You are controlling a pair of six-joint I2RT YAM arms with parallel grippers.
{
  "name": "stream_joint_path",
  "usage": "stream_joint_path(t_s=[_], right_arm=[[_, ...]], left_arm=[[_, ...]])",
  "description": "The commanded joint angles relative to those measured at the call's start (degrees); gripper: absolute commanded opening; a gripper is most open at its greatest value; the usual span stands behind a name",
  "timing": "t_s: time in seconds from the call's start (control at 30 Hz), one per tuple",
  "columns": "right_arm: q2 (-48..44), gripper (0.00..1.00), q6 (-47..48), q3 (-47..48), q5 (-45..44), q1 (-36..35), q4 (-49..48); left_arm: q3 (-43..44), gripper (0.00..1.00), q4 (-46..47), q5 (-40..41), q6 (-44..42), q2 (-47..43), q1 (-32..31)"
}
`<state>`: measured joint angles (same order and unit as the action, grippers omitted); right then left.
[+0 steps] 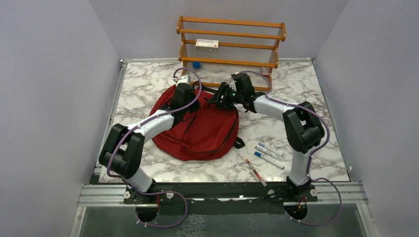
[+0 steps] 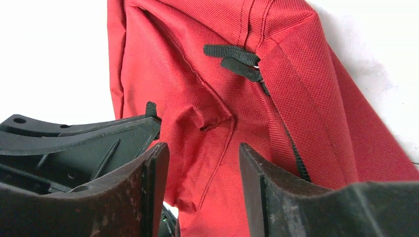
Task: Pack the student bag
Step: Unzip the student bag at the center of the board.
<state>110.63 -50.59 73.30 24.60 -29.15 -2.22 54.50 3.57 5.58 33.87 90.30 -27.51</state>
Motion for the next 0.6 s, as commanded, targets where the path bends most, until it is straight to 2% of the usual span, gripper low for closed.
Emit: stream_joint_path(t_s=[0.0, 0.23, 0.57], right_arm=[[0.99, 0.6, -4.99, 2.14, -3.01, -1.35, -2.84], [3.77, 0.64, -6.77, 5.47, -5.29, -2.07, -0.17], [8.9, 0.63, -6.44, 11.41, -5.09, -2.53, 5.93]], left_arm=[[-1.07, 0.0, 1.43, -1.22, 0.5, -1.96, -0.2], [-2.95, 0.0, 2.74, -2.27, 0.76, -2.49, -0.41], [-4.14, 0.0, 3.79, -3.12, 0.68, -3.03, -0.84]])
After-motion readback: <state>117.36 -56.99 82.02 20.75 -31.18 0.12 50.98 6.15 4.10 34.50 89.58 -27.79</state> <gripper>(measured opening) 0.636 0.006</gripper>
